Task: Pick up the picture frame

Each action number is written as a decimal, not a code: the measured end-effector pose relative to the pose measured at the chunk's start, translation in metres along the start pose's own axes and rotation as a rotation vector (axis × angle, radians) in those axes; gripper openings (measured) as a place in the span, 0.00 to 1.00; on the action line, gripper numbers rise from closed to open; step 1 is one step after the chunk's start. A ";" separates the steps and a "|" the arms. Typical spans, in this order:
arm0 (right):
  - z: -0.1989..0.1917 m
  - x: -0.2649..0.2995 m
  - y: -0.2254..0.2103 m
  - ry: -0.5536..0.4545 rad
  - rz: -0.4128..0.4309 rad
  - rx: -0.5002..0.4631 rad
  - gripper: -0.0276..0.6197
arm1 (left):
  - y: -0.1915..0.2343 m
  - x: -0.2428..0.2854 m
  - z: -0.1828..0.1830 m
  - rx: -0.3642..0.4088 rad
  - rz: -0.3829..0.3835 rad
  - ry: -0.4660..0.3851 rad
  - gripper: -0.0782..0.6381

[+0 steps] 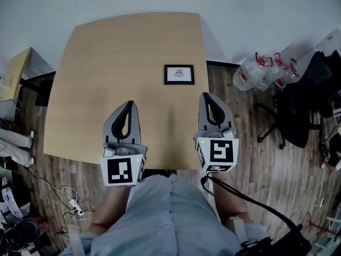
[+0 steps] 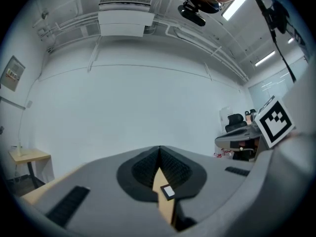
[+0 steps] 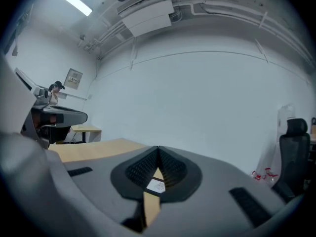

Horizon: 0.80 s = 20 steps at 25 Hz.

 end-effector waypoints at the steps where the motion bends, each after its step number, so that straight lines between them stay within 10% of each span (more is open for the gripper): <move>1: -0.003 0.007 -0.003 0.012 -0.002 0.000 0.05 | 0.002 0.008 -0.002 -0.006 -0.006 0.005 0.11; 20: -0.061 0.116 -0.047 0.180 -0.072 0.072 0.05 | 0.018 0.096 -0.060 -0.128 -0.044 0.197 0.11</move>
Point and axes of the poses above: the fingertips, and each gripper's own axes: x forward along the fingers, y to its left, z out of its top, the point moved 2 cm from there along -x, backward along the fingers, and after that the axes turned 2 degrees about x, right-handed, at the moved point
